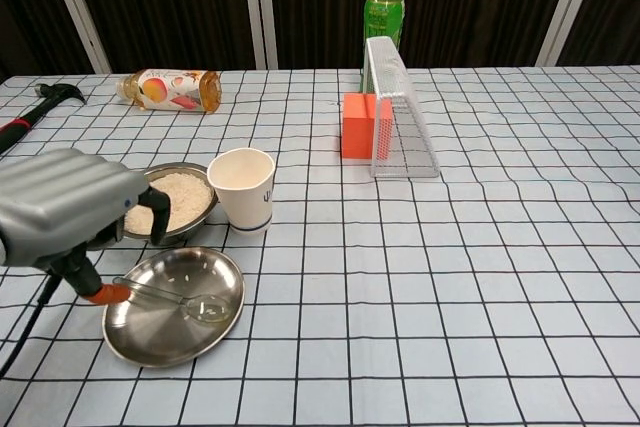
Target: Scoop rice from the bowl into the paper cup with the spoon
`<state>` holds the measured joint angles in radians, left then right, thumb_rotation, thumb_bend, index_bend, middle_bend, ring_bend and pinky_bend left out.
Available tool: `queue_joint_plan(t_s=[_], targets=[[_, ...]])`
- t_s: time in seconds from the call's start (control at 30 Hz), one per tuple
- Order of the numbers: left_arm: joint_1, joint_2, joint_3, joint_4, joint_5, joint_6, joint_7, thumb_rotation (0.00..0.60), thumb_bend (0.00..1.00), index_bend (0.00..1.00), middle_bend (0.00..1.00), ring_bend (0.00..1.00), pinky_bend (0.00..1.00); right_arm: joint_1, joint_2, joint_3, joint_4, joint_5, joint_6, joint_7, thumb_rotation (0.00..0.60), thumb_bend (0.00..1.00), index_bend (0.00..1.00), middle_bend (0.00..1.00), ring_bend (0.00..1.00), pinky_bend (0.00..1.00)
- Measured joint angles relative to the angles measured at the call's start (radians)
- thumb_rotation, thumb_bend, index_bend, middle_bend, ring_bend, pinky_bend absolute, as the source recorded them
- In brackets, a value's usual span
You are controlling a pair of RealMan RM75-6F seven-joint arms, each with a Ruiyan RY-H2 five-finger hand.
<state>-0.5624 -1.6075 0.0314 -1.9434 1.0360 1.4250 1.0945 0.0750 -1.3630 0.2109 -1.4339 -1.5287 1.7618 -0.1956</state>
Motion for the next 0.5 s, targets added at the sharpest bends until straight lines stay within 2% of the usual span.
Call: queue_joint_plan(t_s=[0.13, 0.23, 0.3, 0.4, 0.5], targets=[[0.027, 0.054, 0.010, -0.019, 0.134, 0.042, -0.106, 0.600, 0.21, 0.26, 0.72, 0.75, 0.83, -0.001, 0.001, -0.001, -0.003, 0.002, -0.003, -0.001, 0.600, 0.32, 0.00, 0.00, 0.00, 0.00], [0.063, 0.114, 0.030, -0.022, 0.251, 0.092, -0.221, 0.600, 0.20, 0.16, 0.49, 0.55, 0.65, -0.001, 0.003, -0.002, -0.005, 0.003, -0.006, -0.003, 0.600, 0.32, 0.00, 0.00, 0.00, 0.00], [0.098, 0.164, 0.052, -0.018, 0.315, 0.133, -0.304, 0.600, 0.17, 0.07, 0.31, 0.35, 0.51, -0.001, 0.004, -0.004, -0.007, 0.005, -0.011, -0.003, 0.600, 0.32, 0.00, 0.00, 0.00, 0.00], [0.158, 0.241, 0.094, 0.007, 0.387, 0.201, -0.412, 0.600, 0.11, 0.00, 0.08, 0.12, 0.33, -0.001, 0.007, -0.007, -0.012, 0.010, -0.022, -0.002, 0.600, 0.32, 0.00, 0.00, 0.00, 0.00], [0.214, 0.300, 0.130, 0.064, 0.436, 0.272, -0.496, 0.600, 0.05, 0.00, 0.00, 0.01, 0.14, -0.002, 0.015, -0.014, -0.025, 0.018, -0.042, -0.001, 0.600, 0.32, 0.00, 0.00, 0.00, 0.00]])
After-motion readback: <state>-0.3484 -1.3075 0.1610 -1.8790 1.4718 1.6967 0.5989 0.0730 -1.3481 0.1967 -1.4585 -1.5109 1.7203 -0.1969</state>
